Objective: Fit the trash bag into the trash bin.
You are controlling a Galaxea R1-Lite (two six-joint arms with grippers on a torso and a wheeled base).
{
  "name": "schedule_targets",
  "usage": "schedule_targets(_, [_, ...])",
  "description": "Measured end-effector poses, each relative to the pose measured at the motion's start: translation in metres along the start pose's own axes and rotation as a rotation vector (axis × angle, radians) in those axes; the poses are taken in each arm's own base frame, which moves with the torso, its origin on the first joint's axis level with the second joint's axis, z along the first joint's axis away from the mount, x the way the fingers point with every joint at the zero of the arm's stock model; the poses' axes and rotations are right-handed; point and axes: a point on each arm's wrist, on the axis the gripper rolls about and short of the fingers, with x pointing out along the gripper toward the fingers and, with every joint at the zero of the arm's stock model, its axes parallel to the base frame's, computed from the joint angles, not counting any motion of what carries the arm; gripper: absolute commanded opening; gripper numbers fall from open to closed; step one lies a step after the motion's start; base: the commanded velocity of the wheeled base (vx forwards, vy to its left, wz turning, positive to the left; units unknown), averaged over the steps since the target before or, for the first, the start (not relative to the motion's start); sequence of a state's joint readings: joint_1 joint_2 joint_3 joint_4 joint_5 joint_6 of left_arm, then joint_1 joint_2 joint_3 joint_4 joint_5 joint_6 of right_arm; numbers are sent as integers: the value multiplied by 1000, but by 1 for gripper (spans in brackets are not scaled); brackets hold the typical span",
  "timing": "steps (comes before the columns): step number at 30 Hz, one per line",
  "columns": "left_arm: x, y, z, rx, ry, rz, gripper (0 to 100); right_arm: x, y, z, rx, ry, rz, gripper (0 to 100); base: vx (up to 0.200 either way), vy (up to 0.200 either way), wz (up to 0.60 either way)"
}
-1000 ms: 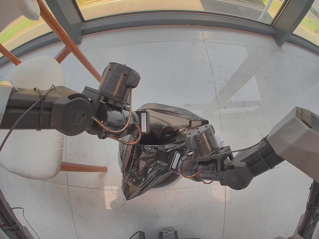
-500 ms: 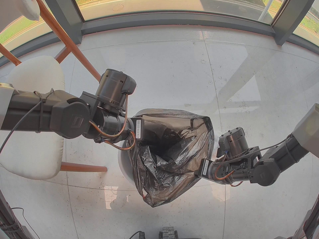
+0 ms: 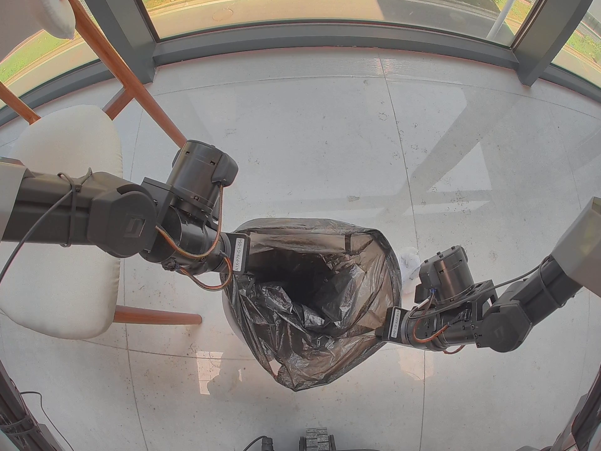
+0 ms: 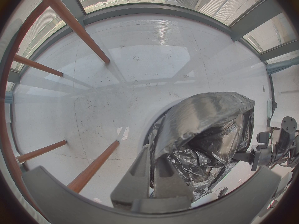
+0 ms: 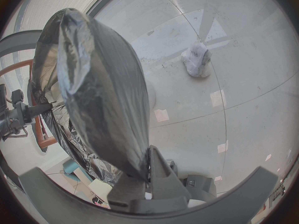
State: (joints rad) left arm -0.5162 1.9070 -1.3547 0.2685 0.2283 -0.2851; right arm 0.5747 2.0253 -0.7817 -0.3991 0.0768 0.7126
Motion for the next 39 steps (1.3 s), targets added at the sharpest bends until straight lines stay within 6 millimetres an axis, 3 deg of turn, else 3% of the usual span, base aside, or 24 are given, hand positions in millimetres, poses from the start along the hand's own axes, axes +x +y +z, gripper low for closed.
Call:
schedule_targets(11, [2,8,0,26,-15,75,0,2,-8,18,-12,-69,2,100,0,0,0])
schedule_targets(21, [6,25,1,50,-11,144,0,-29,-7,34,9,-160,37,100,0,0,0])
schedule_targets(29, [11,34,3,52,-14,175,0,-42,-5,37,12,-192,54,100,0,0,0])
schedule_targets(30, [12,35,2,51,-11,178,100,-43,-5,37,13,-193,54,100,0,0,0])
schedule_targets(39, [15,37,-9,64,28,189,100,-50,-9,38,23,-208,51,100,0,0,0])
